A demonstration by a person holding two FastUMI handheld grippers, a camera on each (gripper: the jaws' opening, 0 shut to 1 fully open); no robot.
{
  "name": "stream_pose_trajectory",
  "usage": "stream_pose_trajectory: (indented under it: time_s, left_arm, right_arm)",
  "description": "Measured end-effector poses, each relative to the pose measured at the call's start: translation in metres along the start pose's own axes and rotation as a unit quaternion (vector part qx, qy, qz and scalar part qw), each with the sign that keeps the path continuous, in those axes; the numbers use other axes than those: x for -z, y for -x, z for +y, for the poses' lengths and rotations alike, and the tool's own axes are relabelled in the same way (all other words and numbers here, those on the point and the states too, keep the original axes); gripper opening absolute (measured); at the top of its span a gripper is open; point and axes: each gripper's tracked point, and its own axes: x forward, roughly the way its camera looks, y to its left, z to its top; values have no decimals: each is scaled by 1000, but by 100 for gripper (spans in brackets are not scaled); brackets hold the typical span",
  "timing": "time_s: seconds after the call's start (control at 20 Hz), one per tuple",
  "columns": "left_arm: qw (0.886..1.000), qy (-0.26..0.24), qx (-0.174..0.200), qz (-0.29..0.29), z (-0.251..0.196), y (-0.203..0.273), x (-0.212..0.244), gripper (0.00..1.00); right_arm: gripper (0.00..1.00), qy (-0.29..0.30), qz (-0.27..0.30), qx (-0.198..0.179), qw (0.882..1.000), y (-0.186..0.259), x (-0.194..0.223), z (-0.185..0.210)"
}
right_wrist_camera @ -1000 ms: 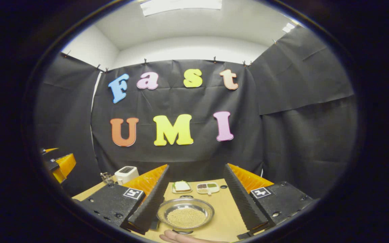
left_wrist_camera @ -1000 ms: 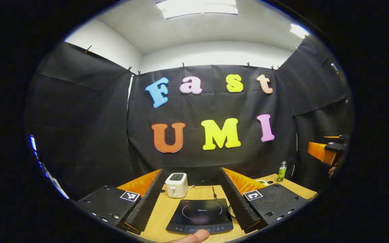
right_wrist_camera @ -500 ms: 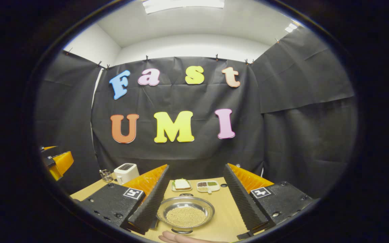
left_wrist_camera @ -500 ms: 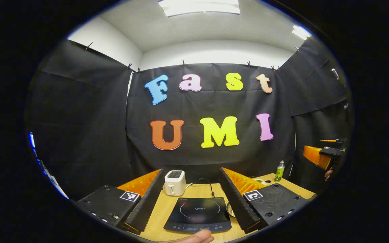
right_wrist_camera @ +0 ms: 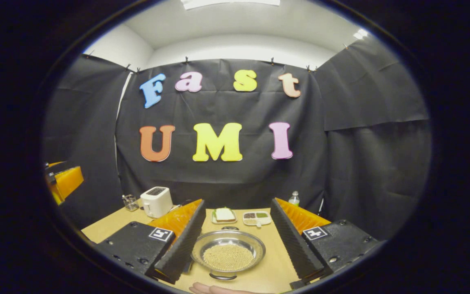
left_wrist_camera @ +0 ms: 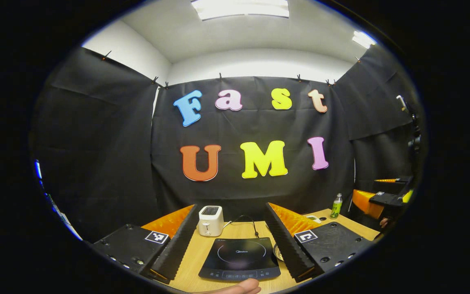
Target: First push the handle of the pot to place it horizontally, then grasp the pot with both hands and set it on the induction cooktop.
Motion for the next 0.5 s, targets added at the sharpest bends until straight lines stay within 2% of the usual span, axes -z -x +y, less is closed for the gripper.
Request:
stream_pose_trajectory:
  time_s: [0.15, 0.3, 0.4, 0.45, 0.5]
  left_arm:
    - [1000, -1, 3, -3, 0, 7, 1, 96]
    - [1000, -3, 4, -5, 1, 13, 1, 96]
    - [1000, -2, 6, -6, 0, 15, 3, 96]
    - [1000, -1, 7, -7, 0, 15, 4, 96]
    - [1000, 0, 9, -8, 0, 16, 3, 96]
  right_arm:
    - [96, -2, 28, -10, 1000, -13, 25, 10]
    - [92, -9, 76, -31, 997, -28, 60, 25]
    - [79, -3, 111, -42, 993, -37, 85, 33]
    - [66, 2, 127, -45, 991, -43, 98, 36]
    - [58, 6, 143, -57, 988, -47, 109, 42]
